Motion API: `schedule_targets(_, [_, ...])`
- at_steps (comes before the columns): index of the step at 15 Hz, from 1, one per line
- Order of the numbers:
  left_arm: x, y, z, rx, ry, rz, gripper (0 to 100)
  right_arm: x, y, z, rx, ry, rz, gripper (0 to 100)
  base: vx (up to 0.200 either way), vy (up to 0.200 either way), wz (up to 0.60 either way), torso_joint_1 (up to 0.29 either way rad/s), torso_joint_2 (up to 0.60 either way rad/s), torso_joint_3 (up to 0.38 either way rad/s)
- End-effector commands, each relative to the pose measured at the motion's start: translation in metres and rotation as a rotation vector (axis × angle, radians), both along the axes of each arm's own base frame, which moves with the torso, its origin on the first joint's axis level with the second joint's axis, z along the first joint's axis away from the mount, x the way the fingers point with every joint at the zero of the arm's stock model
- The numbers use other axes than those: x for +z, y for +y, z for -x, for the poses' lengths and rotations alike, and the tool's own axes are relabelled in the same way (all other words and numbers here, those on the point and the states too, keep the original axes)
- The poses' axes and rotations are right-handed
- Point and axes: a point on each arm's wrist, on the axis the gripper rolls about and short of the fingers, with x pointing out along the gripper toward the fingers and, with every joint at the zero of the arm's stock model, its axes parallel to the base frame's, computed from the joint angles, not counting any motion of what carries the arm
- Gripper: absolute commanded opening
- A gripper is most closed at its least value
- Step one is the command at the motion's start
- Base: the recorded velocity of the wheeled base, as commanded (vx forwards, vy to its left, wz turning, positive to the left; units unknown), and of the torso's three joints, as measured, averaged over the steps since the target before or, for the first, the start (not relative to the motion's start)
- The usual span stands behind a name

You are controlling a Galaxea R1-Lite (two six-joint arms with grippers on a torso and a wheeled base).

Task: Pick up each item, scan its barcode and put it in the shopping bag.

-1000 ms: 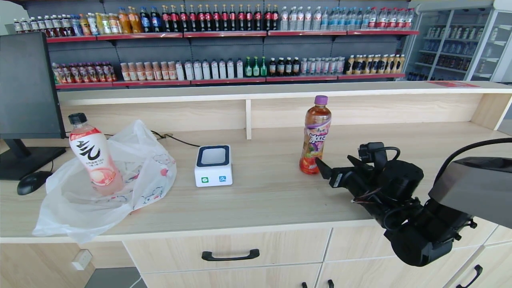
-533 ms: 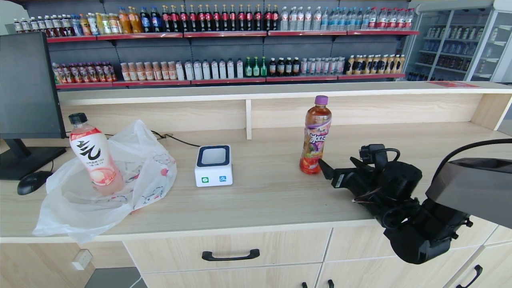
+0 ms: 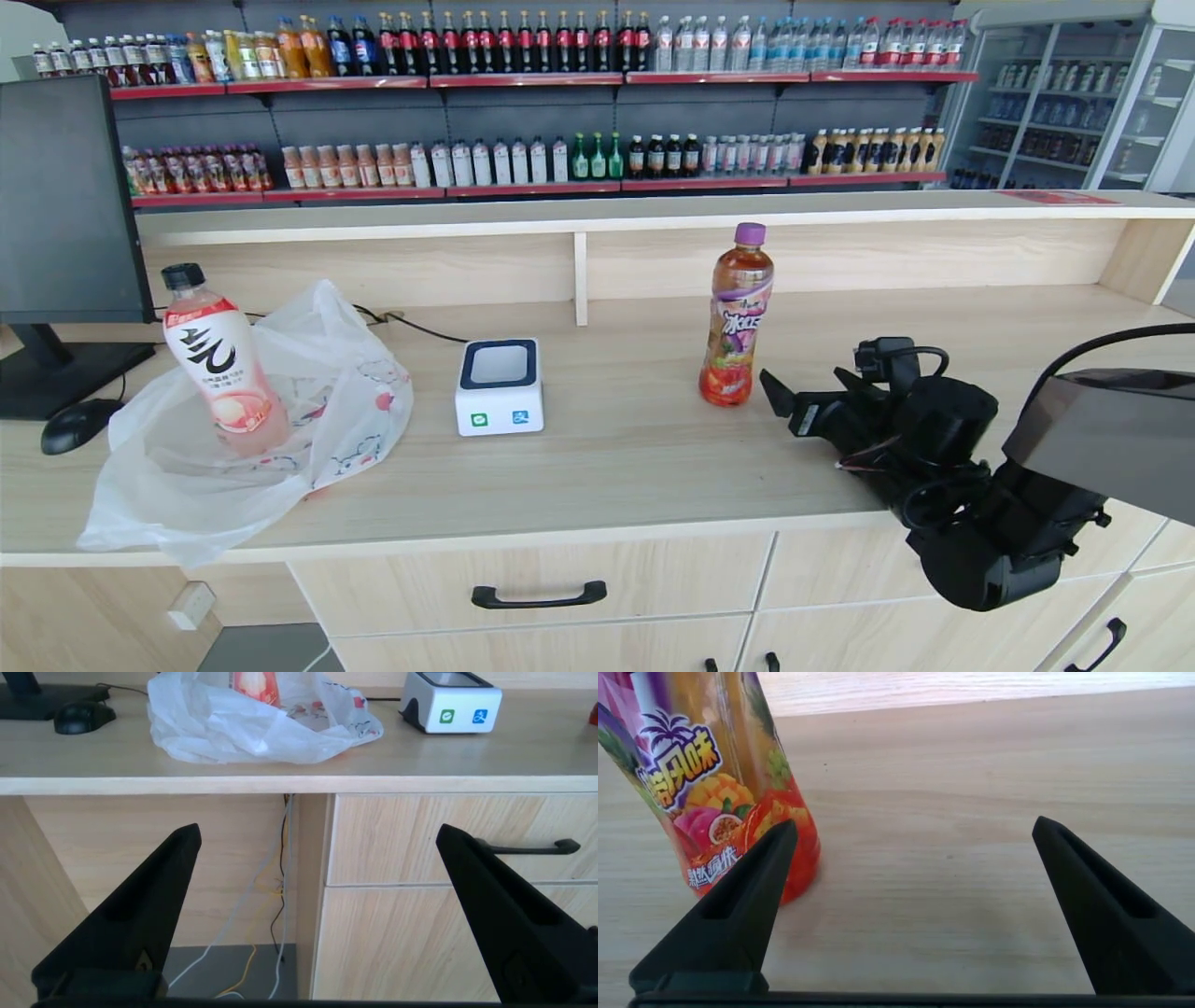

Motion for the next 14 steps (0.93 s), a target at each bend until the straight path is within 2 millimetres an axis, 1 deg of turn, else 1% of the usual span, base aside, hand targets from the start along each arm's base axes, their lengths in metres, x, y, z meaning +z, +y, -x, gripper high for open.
schedule_targets(1, [0.0, 0.0, 0.0, 0.0, -0.001, 0.0, 100, 0.01, 0.015, 0.006, 0.044, -0.026, -0.007, 100, 0.0, 0.0, 0.0, 0.0, 0.0, 0.0])
schedule_targets(2, [0.0, 0.0, 0.0, 0.0, -0.001, 0.0, 100, 0.012, 0.018, 0.007, 0.051, -0.032, -0.009, 100, 0.0, 0.0, 0.0, 0.0, 0.0, 0.0])
schedule_targets(3, [0.0, 0.0, 0.0, 0.0, -0.001, 0.0, 100, 0.015, 0.025, 0.008, 0.071, -0.042, -0.012, 100, 0.0, 0.0, 0.0, 0.0, 0.0, 0.0])
schedule_targets(4, [0.0, 0.0, 0.0, 0.0, -0.001, -0.001, 100, 0.017, 0.029, 0.005, 0.079, -0.058, -0.017, 100, 0.0, 0.0, 0.0, 0.0, 0.0, 0.0])
schedule_targets(5, [0.0, 0.0, 0.0, 0.0, -0.001, -0.001, 100, 0.016, 0.031, 0.004, 0.085, -0.058, -0.017, 100, 0.0, 0.0, 0.0, 0.0, 0.0, 0.0])
schedule_targets(9, [0.0, 0.0, 0.0, 0.0, -0.001, -0.001, 100, 0.01, 0.029, 0.003, 0.079, -0.042, -0.012, 100, 0.0, 0.0, 0.0, 0.0, 0.0, 0.0])
schedule_targets(12, [0.0, 0.0, 0.0, 0.0, -0.001, -0.001, 100, 0.016, 0.03, 0.01, 0.085, -0.046, -0.013, 100, 0.0, 0.0, 0.0, 0.0, 0.0, 0.0])
schedule_targets(13, [0.0, 0.0, 0.0, 0.0, -0.001, -0.001, 100, 0.019, 0.038, 0.017, 0.114, -0.046, -0.014, 100, 0.0, 0.0, 0.0, 0.0, 0.0, 0.0])
schedule_targets(14, [0.0, 0.0, 0.0, 0.0, -0.001, -0.001, 100, 0.02, 0.045, 0.019, 0.134, -0.049, -0.016, 100, 0.0, 0.0, 0.0, 0.0, 0.0, 0.0])
